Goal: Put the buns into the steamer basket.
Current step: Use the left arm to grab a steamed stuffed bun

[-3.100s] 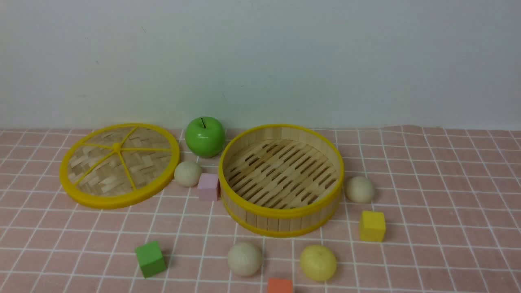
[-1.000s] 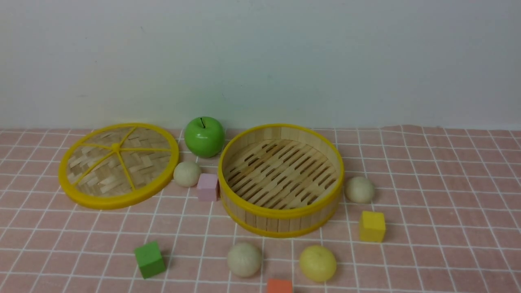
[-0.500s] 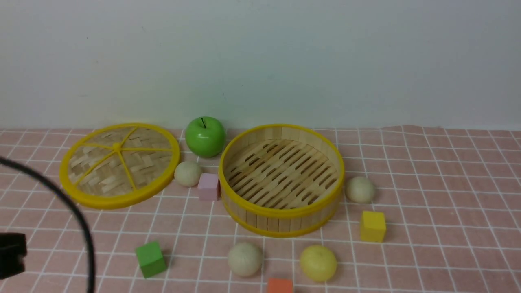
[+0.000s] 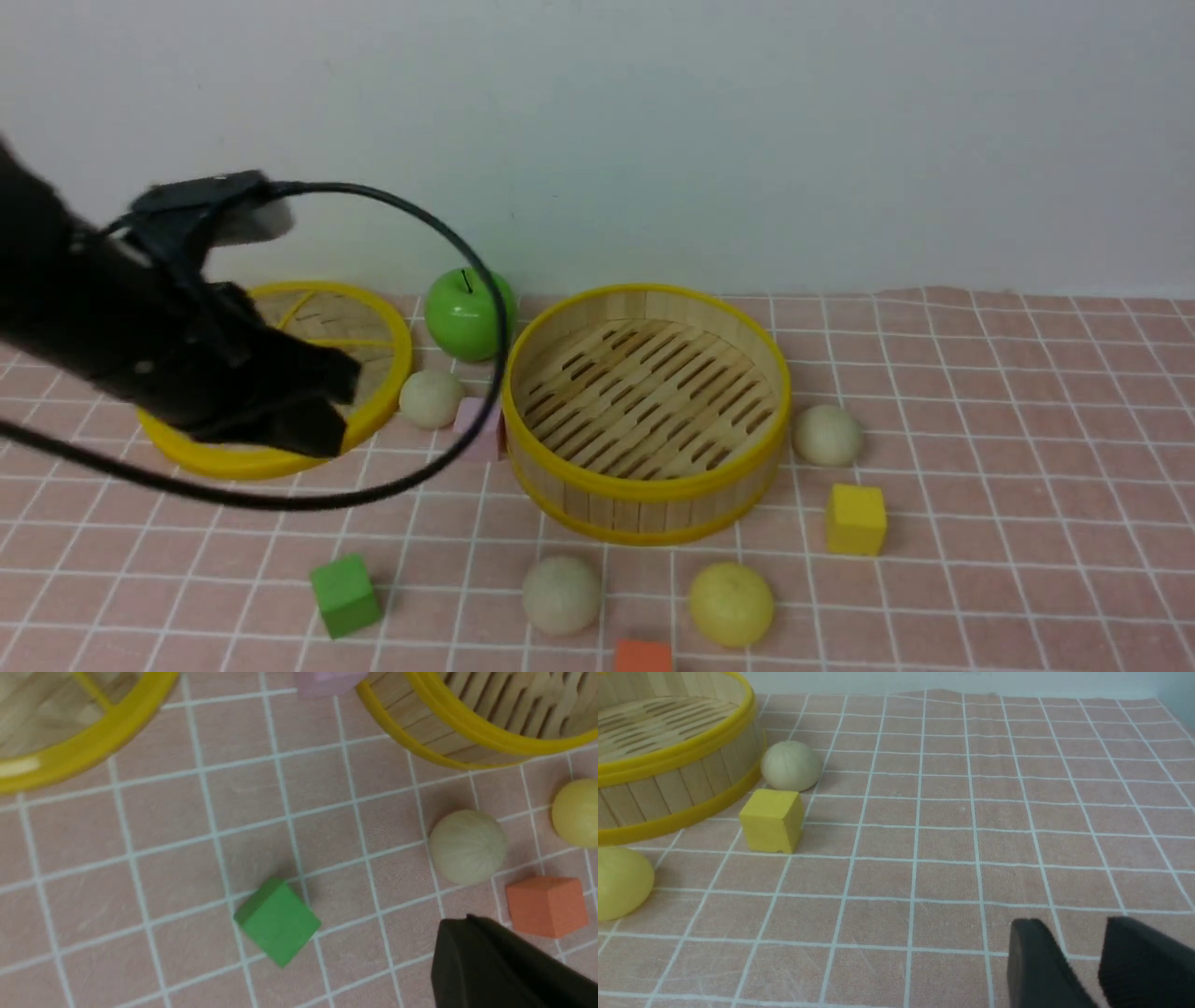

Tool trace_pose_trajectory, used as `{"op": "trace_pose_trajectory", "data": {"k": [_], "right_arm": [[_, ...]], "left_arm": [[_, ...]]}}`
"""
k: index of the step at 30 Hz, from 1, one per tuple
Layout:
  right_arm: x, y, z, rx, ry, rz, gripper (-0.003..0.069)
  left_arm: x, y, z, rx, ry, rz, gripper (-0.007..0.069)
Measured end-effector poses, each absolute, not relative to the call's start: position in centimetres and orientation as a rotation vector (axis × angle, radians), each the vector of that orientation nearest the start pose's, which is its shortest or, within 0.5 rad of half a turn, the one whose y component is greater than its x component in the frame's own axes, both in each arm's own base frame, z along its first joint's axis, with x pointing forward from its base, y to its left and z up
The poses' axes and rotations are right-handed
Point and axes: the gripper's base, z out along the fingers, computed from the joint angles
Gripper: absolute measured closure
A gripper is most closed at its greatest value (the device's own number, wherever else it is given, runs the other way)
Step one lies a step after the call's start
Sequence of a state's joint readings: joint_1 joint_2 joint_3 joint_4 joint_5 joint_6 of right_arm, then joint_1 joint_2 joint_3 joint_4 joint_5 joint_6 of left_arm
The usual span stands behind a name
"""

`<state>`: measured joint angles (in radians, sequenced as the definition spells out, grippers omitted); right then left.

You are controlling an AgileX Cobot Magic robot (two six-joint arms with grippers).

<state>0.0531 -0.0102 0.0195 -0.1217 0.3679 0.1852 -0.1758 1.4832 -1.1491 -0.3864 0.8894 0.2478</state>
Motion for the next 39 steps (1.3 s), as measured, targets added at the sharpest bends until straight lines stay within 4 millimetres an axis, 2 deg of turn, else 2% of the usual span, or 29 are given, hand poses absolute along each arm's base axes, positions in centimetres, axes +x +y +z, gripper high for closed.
{"op": "trace_pose_trajectory", "data": {"k": [1,2,6,12,15,19,20,23,27,30,35,39], "right_arm": [[5.3,-0.1,17.4,0.048,1.858,0.046,0.0421],[5.3,-0.1,17.4,0.048,1.858,0.046,0.0421],[5.3,-0.1,17.4,0.048,1.858,0.046,0.0421],[5.3,-0.1,17.4,0.048,1.858,0.046,0.0421],[5.3,-0.1,17.4,0.048,1.858,0.046,0.0421],[5.3,-0.1,17.4,0.048,1.858,0.046,0.0421],[5.3,-0.1,17.4,0.048,1.858,0.046,0.0421],[5.3,-0.1,17.4,0.048,1.858,0.046,0.0421],[5.3,-0.1,17.4,0.048,1.858,0.046,0.0421],[5.3,-0.1,17.4,0.048,1.858,0.046,0.0421],[5.3,-0.1,17.4,0.048,1.858,0.046,0.0421],[5.3,-0.1,17.4,0.048,1.858,0.046,0.0421]], "left_arm": [[29.6,-8.1,29.0,0.332,2.646,-0.450,0.0638],[30.8,-8.9,28.7,0.366,2.657,-0.432,0.0638],[34.6,-9.5,27.9,0.341,2.678,-0.369,0.0638],[39.6,-10.0,25.2,0.347,2.708,-0.287,0.0631],[41.6,-10.3,23.9,0.362,2.710,-0.254,0.0585],[44.1,-10.6,22.4,0.376,2.693,-0.216,0.0452],[44.1,-10.6,22.4,0.377,2.693,-0.215,0.0446],[45.1,-10.8,21.1,0.374,2.695,-0.214,0.0356],[45.6,-10.8,19.6,0.378,2.712,-0.201,0.0328],[45.7,-10.7,19.3,0.384,2.712,-0.189,0.0326],[45.8,-10.8,19.1,0.375,2.712,-0.203,0.0345],[45.9,-10.9,18.7,0.367,2.715,-0.213,0.0449]]}}
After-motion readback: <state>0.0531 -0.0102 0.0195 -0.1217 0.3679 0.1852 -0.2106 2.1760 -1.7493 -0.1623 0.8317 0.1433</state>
